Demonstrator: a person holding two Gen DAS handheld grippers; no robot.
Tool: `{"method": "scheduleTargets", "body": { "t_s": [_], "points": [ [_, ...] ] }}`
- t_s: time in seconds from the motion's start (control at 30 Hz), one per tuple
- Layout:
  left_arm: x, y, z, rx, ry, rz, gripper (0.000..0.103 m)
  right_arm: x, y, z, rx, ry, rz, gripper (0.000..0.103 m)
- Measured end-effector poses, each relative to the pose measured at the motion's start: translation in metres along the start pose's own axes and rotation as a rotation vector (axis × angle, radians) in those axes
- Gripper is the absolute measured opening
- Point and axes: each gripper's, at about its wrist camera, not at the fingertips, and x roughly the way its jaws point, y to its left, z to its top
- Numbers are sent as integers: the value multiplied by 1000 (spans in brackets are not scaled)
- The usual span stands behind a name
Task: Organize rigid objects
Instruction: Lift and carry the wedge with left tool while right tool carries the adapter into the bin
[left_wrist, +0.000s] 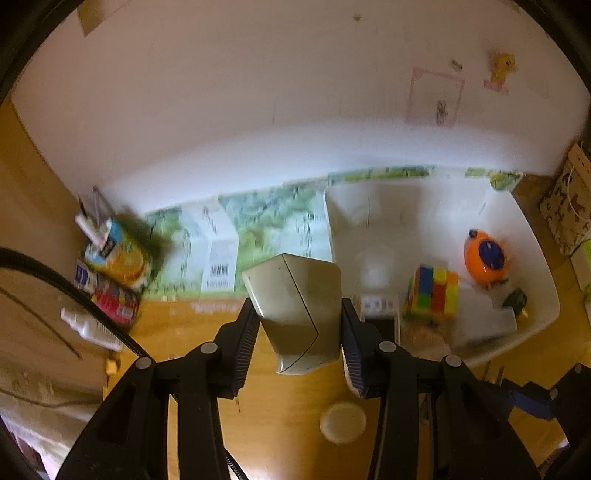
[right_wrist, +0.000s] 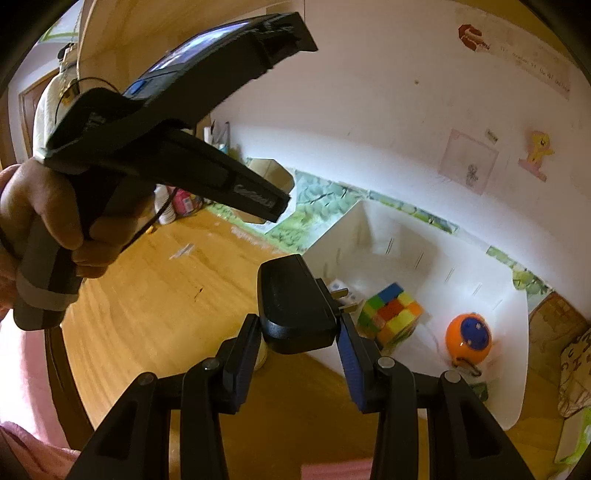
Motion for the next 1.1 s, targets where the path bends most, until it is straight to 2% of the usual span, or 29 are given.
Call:
{"method": "scheduleTargets", "body": {
  "t_s": [0.13, 0.27, 0.43, 0.6, 0.7, 0.9, 1.1],
  "points": [
    [4, -4, 17, -1, -61, -8, 46, 5, -10, 10, 2, -15, -32, 42],
    [8, -7, 28, -19, -113, -49, 46, 12, -27, 19, 39, -31, -77, 42],
    [7, -17, 28, 22, -232, -37, 46, 21, -47, 20, 71, -45, -171, 42],
    [10, -28, 23, 43, -292, -109, 47, 31, -65, 13, 104, -32, -238, 42],
    [15, -36, 23, 60, -294, -134, 47, 35, -75, 8, 137, -25, -266, 42],
    [29, -50, 21, 90, -245, -155, 47, 41, -94, 0, 216, -12, -297, 42],
    [33, -58, 19, 115, -234, -156, 47, 45, -106, -5, 252, -7, -277, 42]
  ]
}}
